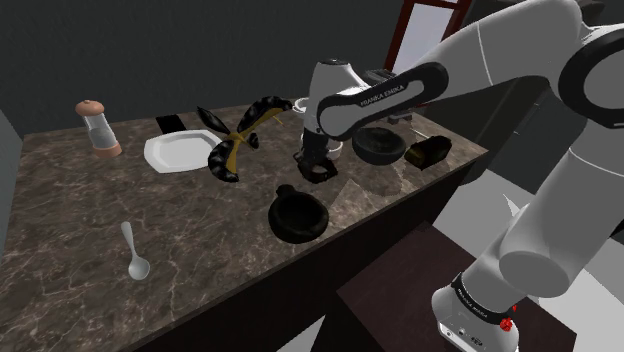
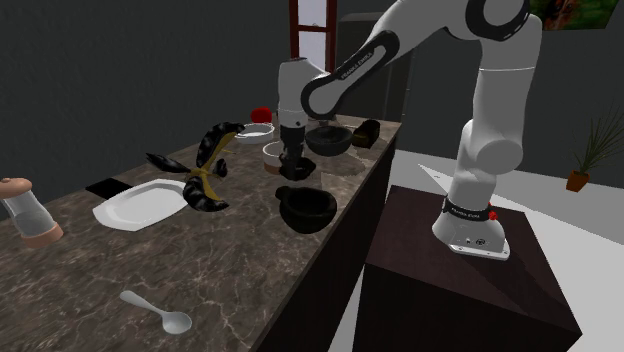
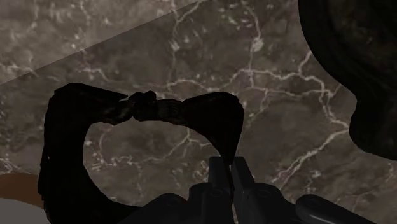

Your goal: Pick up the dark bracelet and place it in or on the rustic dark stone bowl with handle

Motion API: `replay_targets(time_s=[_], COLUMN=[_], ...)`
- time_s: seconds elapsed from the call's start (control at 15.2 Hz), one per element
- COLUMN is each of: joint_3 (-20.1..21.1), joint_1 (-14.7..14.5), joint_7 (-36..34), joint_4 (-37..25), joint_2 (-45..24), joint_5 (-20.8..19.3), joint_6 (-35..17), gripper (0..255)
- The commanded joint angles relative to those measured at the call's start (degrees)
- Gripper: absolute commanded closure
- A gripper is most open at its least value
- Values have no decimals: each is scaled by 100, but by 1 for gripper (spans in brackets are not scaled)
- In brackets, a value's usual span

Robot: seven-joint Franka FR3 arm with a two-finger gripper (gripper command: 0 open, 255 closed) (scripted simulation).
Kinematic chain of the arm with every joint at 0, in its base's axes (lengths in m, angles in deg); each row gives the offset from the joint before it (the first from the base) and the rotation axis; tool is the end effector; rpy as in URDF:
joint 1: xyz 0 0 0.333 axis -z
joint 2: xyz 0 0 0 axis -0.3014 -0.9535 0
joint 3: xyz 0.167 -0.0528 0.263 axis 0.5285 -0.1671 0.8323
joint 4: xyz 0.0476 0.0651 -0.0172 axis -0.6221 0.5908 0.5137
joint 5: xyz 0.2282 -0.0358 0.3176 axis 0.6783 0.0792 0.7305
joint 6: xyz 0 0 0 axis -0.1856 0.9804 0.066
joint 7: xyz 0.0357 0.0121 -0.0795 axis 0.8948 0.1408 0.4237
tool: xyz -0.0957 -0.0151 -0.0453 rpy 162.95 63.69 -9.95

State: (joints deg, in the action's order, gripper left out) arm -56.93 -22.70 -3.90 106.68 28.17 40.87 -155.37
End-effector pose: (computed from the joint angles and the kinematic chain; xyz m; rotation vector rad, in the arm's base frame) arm 0.5334 0.1528 0.3573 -3.1329 -0.0357 -0.1050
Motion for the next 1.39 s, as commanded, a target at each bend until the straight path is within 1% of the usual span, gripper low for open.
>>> replay_targets(time_s=[0.0, 1.19, 1.25, 1.32], joint_3=[6, 4, 4, 68], joint_1=[1, 15, 15, -47], joint_7=[17, 136, 137, 14], joint_4=[-58, -840, -850, -781], joint_2=[98, 661, 666, 736], joint_5=[30, 185, 186, 194], joint_6=[156, 1489, 1503, 1504], gripper=[255, 255, 255, 255])
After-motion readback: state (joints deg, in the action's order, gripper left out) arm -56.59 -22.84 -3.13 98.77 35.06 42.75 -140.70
